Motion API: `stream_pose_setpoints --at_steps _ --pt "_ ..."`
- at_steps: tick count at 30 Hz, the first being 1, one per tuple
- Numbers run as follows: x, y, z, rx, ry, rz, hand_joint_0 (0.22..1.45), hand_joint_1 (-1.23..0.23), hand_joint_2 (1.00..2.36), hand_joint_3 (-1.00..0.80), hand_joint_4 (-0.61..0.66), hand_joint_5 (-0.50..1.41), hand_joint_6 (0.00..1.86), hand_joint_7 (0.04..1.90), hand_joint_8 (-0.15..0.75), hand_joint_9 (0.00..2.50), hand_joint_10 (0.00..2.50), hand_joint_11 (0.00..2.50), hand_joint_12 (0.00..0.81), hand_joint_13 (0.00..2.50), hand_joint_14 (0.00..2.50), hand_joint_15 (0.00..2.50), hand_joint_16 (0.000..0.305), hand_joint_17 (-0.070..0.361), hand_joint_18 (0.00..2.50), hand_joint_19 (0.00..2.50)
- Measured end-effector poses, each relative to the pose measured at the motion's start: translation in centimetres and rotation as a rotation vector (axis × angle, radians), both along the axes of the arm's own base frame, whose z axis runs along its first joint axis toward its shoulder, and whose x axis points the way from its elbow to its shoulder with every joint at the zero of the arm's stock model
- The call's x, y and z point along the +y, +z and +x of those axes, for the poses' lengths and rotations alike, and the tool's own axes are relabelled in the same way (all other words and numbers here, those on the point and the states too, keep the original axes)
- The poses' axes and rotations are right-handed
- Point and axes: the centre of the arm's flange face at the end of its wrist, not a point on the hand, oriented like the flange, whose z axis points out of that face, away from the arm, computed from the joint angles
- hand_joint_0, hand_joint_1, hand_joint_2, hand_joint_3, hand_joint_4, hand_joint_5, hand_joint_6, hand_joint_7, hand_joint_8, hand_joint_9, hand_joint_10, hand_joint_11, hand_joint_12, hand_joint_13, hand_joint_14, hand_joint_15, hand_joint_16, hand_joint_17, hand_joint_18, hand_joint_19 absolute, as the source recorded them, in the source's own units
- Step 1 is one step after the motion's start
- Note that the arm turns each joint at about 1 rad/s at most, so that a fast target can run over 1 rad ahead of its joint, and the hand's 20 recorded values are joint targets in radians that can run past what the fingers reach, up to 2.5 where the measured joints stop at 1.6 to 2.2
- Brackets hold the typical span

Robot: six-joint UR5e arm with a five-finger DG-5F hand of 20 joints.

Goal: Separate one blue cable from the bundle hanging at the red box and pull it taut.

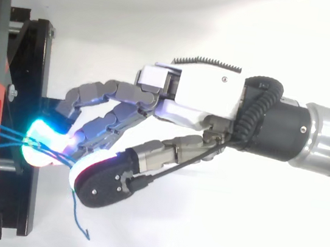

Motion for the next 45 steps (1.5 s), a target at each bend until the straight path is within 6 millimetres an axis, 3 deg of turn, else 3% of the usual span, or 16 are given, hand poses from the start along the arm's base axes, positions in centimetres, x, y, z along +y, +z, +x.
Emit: stream_pose_setpoints --at_steps 15,32,45 --pt "-1.1 1.2 0.6 -0.039 -0.017 0.005 0.65 -0.63 1.01 -0.40 0.29 -0.16 0.50 0.84 0.335 0.88 0.01 0.42 0.382 0.95 0.02 0.44 0.040 0.090 0.82 0.40" --pt "0.2 2.0 1.1 -0.056 -0.006 0.001 0.69 -0.73 1.01 -0.42 0.28 -0.15 0.50 0.91 0.329 1.00 0.02 0.66 0.383 1.23 0.03 0.81 0.037 0.084 0.89 0.48" --pt "1.8 1.1 0.6 -0.008 0.010 0.015 0.71 -0.71 1.01 -0.38 0.28 -0.14 0.50 0.98 0.327 1.05 0.02 0.74 0.383 1.28 0.03 0.88 0.038 0.086 0.90 0.51"
